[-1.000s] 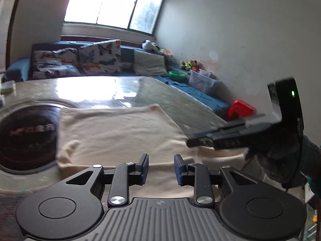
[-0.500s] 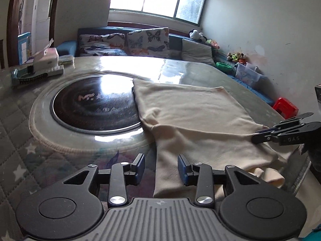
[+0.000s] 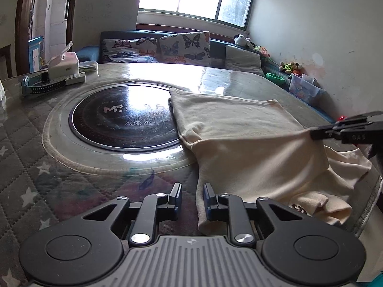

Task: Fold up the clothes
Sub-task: 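Lay the lifted edge back down with the right gripper, smoothing the sweatshirt, then grasp the sweatshirt's side edge with the right gripper and lift it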

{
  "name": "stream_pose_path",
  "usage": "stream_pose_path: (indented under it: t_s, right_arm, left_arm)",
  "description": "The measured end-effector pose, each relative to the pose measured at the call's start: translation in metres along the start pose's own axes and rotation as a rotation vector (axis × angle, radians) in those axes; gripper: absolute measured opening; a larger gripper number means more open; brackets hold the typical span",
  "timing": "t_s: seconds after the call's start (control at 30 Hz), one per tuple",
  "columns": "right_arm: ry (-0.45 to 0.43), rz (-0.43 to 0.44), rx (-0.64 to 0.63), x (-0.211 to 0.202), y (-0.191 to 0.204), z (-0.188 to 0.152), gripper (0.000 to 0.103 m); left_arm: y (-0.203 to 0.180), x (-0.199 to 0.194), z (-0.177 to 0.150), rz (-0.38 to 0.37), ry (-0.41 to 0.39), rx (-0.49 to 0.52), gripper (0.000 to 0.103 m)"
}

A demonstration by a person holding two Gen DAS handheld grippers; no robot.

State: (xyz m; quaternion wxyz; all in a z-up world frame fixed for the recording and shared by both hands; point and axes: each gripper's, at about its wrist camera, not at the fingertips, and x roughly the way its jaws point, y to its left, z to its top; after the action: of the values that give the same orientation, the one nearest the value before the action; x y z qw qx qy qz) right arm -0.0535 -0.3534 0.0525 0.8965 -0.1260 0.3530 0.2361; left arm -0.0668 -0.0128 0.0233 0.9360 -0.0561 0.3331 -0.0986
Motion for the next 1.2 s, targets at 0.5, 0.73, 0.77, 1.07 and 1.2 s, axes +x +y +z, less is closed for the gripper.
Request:
stream_pose_path:
  t_s: [0.5, 0.73, 0.77, 1.07, 1.2]
  right_arm:
    - [0.093, 0.062, -0.030, 0.000, 0.012, -0.025, 0.013]
    - [0.061, 0.019, 0.022, -0.018, 0.000, -0.032, 0.014]
    - [0.049, 0.006, 0.042, -0.023, -0.005, -0.034, 0.014]
    - [0.004, -0.226, 0.289, -0.062, -0.077, -0.071, 0.015]
    - [0.008, -0.345, 0.391, -0.070, -0.108, -0.092, 0.016]
  left_arm:
    - [-0.030, 0.044, 0.040, -0.053, -0.006, 0.101, 0.021]
    - [-0.034, 0.047, 0.041, -0.030, -0.004, 0.141, 0.021]
    - [-0.035, 0.046, 0.042, -0.027, -0.005, 0.143, 0.021]
    - [-0.062, 0.039, 0.047, -0.093, -0.027, 0.162, 0.024]
    - [-0.075, 0.041, 0.048, -0.122, -0.024, 0.166, 0.029]
